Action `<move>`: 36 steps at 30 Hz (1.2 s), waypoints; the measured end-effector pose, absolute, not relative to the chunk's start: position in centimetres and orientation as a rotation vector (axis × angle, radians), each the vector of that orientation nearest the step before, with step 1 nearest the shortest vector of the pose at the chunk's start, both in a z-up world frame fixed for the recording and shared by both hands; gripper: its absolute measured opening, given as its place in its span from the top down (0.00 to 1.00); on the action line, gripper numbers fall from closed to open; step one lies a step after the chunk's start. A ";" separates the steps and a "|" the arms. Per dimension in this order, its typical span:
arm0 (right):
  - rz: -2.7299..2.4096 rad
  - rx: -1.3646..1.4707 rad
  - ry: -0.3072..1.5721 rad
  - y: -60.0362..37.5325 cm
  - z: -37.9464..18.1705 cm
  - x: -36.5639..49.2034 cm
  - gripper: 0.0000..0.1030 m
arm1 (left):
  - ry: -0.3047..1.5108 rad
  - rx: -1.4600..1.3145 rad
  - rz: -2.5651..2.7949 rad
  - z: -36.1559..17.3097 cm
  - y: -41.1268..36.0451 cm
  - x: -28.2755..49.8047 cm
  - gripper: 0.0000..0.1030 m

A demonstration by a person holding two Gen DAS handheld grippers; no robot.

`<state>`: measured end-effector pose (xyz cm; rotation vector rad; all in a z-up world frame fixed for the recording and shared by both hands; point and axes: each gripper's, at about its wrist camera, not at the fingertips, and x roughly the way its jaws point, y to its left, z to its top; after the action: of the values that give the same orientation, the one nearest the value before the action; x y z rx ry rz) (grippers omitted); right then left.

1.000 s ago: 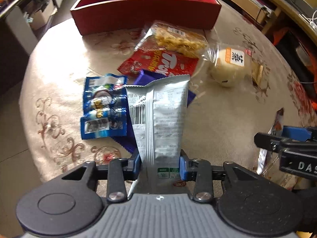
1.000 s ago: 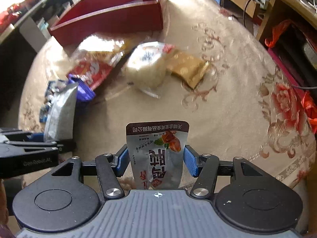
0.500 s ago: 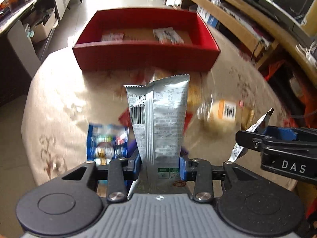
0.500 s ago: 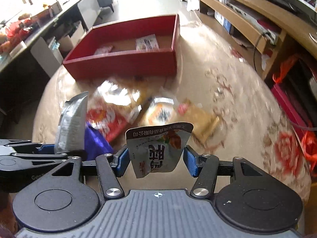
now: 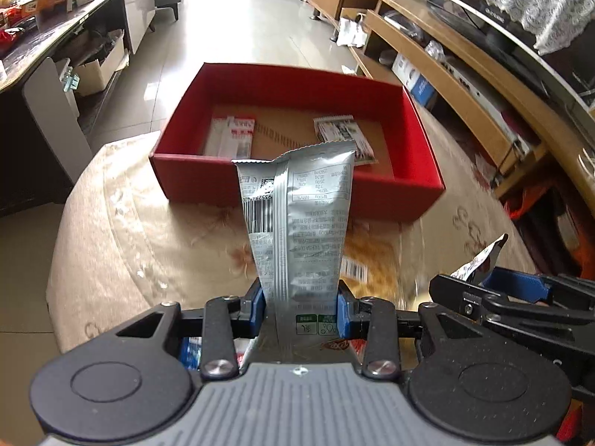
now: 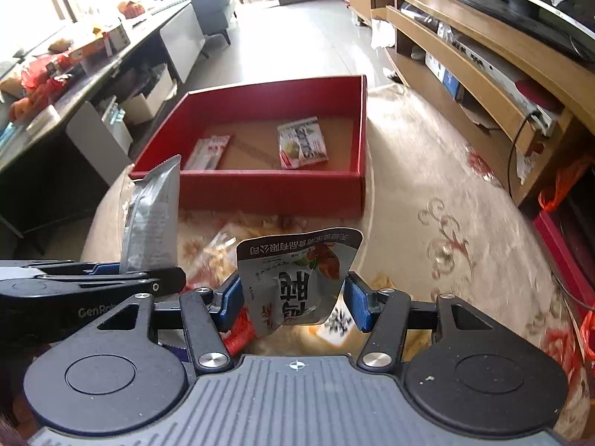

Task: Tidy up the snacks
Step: 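Carry the silver packet and silver-red packet over the red box with both grippers, then lower both packets into the red box and open both grippers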

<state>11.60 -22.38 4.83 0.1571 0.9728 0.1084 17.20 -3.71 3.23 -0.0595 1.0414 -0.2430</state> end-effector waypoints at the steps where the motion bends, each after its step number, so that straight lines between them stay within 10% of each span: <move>1: 0.110 0.160 0.969 -22.4 4.9 11.8 0.38 | 1.037 -0.064 -0.241 3.4 -3.6 17.5 0.68; 36: 0.112 0.176 0.893 -22.7 6.5 22.1 0.38 | 0.953 -0.092 -0.163 5.2 -5.6 28.3 0.68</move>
<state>22.07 -22.71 6.49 0.1760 0.8926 0.1120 28.32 -5.57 5.18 -0.0919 0.9531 -0.1629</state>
